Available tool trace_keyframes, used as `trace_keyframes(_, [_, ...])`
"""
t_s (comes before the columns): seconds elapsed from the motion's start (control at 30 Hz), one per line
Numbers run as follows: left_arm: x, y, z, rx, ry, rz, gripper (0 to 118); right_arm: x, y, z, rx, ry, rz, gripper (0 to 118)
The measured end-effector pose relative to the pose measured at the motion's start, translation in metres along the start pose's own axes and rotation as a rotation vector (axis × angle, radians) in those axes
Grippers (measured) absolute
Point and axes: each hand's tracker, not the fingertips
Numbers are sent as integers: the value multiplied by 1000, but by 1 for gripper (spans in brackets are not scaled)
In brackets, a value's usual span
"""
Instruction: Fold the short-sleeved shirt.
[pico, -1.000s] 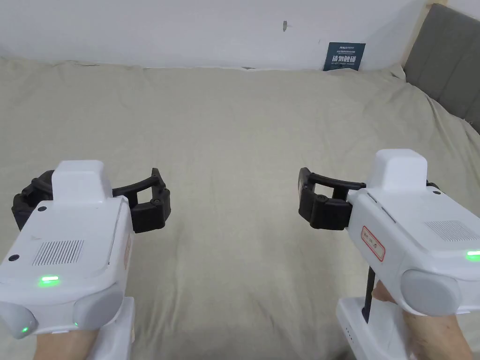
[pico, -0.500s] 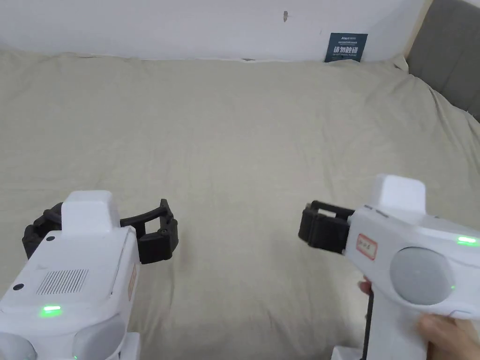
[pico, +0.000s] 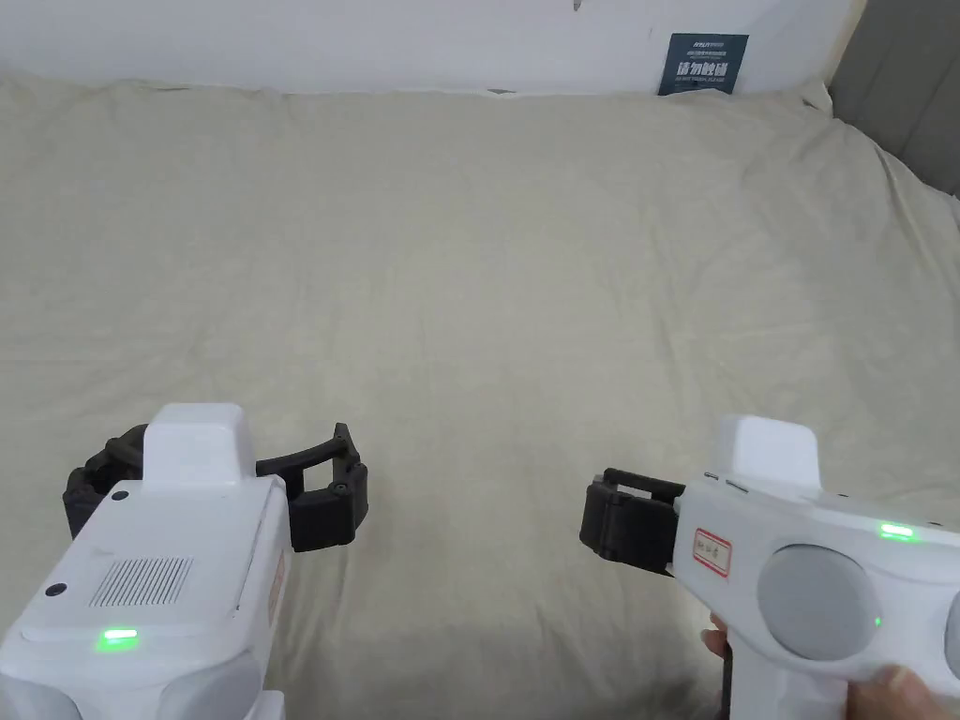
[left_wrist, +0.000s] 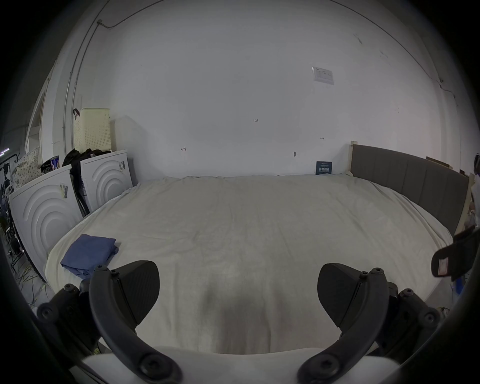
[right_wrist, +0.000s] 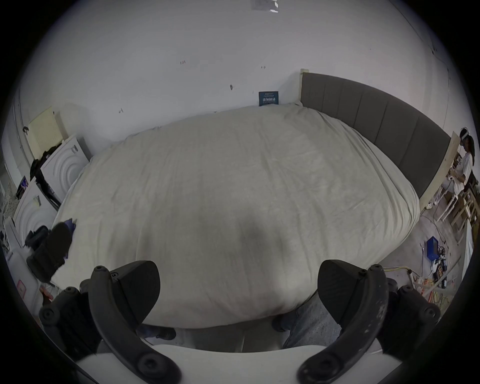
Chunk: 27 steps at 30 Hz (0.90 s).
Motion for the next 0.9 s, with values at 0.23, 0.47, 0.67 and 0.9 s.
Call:
trace_keyframes(0.23, [1,-14,-18,-62,-14,23,118,-4,-10,-14,43,-26,105,118])
trace_keyframes(0.47, [-2,-27,-84,-211,-43,68,118,-15,-1,-88,0,-57,237,118])
trace_keyframes(0.67, [-2,-15,-186,-280,-30,46,118,-17,62,-175,22,-120,220,118])
trace_keyframes(0.9, [-5,5,-294,-344,37,103,118,2,121,-286,-92,-112,56,118])
